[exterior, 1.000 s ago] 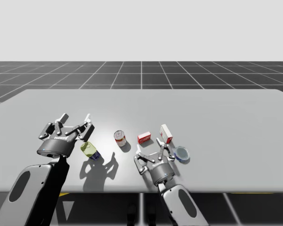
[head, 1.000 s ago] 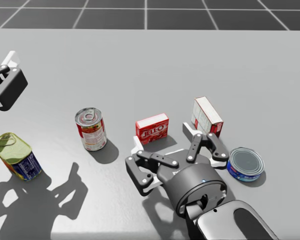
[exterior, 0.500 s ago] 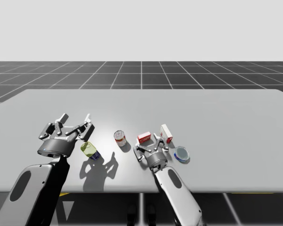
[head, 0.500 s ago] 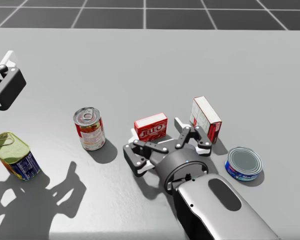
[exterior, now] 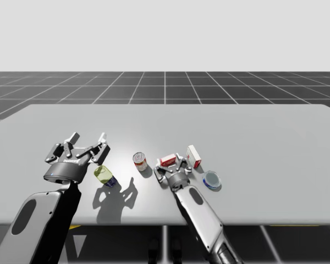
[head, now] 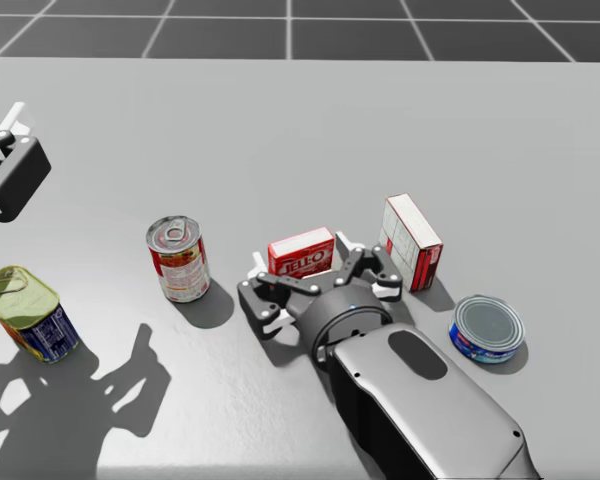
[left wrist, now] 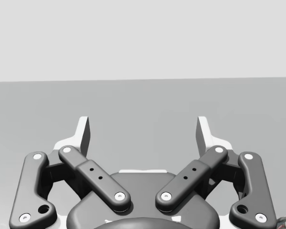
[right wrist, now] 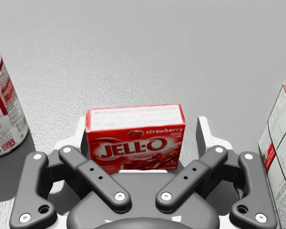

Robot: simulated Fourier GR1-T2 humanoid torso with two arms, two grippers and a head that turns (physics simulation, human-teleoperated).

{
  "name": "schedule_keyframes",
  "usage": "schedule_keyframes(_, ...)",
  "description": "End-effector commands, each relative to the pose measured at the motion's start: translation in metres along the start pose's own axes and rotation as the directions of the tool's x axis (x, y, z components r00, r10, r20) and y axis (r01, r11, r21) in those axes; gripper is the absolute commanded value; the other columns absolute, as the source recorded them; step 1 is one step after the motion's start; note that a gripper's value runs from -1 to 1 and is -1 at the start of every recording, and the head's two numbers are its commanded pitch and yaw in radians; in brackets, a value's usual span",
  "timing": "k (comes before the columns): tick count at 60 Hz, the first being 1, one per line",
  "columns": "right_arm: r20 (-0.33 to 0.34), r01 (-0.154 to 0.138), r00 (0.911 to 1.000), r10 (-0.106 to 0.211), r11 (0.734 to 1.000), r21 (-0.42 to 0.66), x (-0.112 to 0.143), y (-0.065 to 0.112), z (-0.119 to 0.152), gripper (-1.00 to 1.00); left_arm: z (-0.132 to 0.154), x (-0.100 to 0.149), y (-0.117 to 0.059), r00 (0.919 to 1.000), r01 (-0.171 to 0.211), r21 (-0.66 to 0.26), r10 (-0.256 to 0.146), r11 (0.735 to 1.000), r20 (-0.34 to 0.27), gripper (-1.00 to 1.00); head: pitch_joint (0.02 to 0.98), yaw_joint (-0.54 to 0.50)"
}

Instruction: Pick up the gelatin box and lift it.

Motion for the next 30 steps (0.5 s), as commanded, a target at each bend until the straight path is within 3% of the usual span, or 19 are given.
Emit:
schedule_keyframes(1,-0.005,-0.002,1.0000,0.002,1.000,0.002,-0.0042,0.0007,-0.0074,-1.00,-0.0004,-0.0003,-0.0002,1.0000,0.002,0.001,-0.002,1.000,-0.001,-1.00,0.788,-0.02)
schedule_keyframes(4,-0.013,-0.010,0.9999,0.010,1.000,0.024,-0.0061,0.0004,-0.0067,-1.00,-0.0004,-0.0006,-0.0004,1.0000,0.003,0.000,-0.003,1.000,-0.001,-1.00,0.783,-0.03)
schedule_keyframes(5,-0.015,-0.009,0.9998,0.009,1.000,0.027,-0.0065,0.0006,-0.0063,-0.89,-0.0004,-0.0007,-0.0004,1.0000,0.003,0.001,-0.003,1.000,-0.002,-1.00,0.780,-0.03)
schedule_keyframes(6,-0.013,-0.010,0.9999,0.010,1.000,0.024,-0.0065,0.0006,-0.0063,-0.50,-0.0004,-0.0007,-0.0005,1.0000,0.003,0.000,-0.003,1.000,-0.002,-1.00,0.778,-0.03)
schedule_keyframes(7,-0.012,-0.010,0.9999,0.011,1.000,0.022,-0.0067,0.0007,-0.0062,-0.23,-0.0004,-0.0008,-0.0005,1.0000,0.003,0.000,-0.003,1.000,-0.002,-1.00,0.776,-0.03)
schedule_keyframes(8,-0.011,-0.012,0.9999,0.012,1.000,0.021,-0.0071,0.0008,-0.0058,0.44,-0.0003,-0.0008,-0.0005,1.0000,0.003,0.000,-0.003,1.000,-0.002,-1.00,0.774,-0.03)
schedule_keyframes(9,-0.014,-0.013,0.9998,0.014,1.000,0.024,-0.0077,0.0006,-0.0053,0.97,-0.0003,-0.0009,-0.0006,1.0000,0.004,0.000,-0.004,1.000,-0.002,-1.00,0.763,-0.03)
schedule_keyframes(20,-0.017,-0.004,0.9998,0.005,1.000,0.016,-0.0099,-0.0020,-0.0042,0.98,-0.0001,-0.0016,-0.0010,1.0000,0.006,-0.001,-0.006,1.000,-0.003,-1.00,0.662,-0.02)
schedule_keyframes(30,-0.011,-0.012,0.9999,0.012,1.000,0.020,-0.0111,-0.0018,-0.0036,0.96,-0.0005,-0.0027,-0.0013,0.9999,0.009,-0.002,-0.009,1.000,-0.006,-1.00,0.516,-0.02)
